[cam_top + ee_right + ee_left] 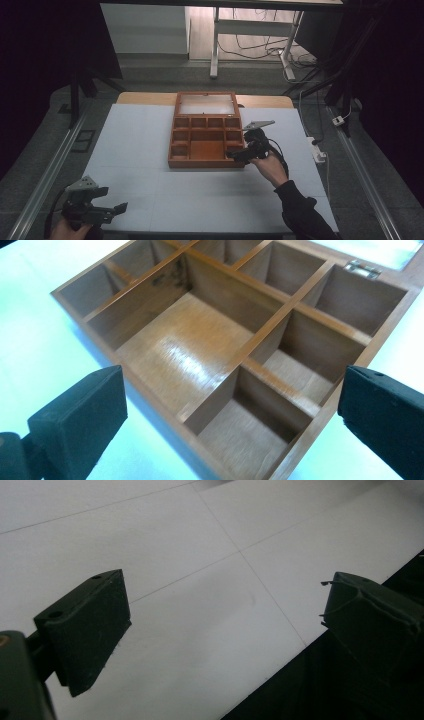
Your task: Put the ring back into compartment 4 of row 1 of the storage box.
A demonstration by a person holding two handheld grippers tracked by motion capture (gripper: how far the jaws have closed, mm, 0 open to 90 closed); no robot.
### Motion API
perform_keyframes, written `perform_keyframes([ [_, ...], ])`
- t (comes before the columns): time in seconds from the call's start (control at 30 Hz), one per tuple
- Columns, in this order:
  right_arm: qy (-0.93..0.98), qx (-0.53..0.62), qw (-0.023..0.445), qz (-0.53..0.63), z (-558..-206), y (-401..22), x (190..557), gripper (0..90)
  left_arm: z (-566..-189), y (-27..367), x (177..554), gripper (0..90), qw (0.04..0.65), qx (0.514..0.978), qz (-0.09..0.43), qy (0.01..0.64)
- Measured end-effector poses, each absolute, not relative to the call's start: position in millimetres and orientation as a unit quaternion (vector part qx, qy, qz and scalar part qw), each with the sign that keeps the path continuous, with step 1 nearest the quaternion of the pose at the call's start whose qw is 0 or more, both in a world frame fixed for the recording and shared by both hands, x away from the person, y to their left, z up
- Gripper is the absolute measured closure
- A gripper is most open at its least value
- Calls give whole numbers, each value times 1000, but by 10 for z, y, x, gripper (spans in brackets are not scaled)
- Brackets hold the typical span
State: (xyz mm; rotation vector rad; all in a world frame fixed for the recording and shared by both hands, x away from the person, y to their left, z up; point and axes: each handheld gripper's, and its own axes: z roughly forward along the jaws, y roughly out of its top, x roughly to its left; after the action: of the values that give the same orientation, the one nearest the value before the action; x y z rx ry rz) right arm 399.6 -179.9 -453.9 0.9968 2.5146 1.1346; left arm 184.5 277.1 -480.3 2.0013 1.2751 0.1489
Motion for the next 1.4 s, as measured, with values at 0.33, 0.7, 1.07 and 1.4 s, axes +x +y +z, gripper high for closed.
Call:
perform_keyframes([
  [0.33,855,330,107,384,-4527,-1891,3792,0,-4802,2768,1844,50,372,781,59,498],
  [0.7,853,334,120,384,-4460,-2028,3590,0,-4801,2767,1843,49,372,781,60,498],
  [1.07,845,348,123,386,-4449,-2194,3397,0,-4800,2772,1842,48,374,780,59,498],
  [1.4,842,361,127,381,-4486,-2396,3183,0,-4799,2774,1841,47,374,780,59,498],
])
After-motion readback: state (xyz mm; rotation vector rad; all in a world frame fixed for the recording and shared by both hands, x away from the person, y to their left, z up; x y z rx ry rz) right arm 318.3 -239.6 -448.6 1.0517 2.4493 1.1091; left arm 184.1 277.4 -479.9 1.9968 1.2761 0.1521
